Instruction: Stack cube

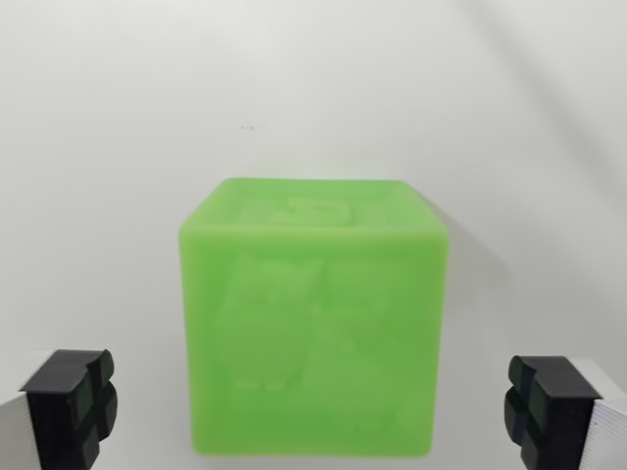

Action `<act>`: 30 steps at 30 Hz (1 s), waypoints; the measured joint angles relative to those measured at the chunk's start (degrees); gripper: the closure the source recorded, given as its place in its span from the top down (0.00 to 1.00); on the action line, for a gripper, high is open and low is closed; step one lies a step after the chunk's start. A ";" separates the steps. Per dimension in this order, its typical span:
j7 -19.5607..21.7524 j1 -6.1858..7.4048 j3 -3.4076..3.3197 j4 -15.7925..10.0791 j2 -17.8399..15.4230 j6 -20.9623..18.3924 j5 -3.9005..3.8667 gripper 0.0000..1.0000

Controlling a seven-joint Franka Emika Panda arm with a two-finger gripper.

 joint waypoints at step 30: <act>-0.02 -0.22 0.26 1.58 4.94 3.44 0.04 0.00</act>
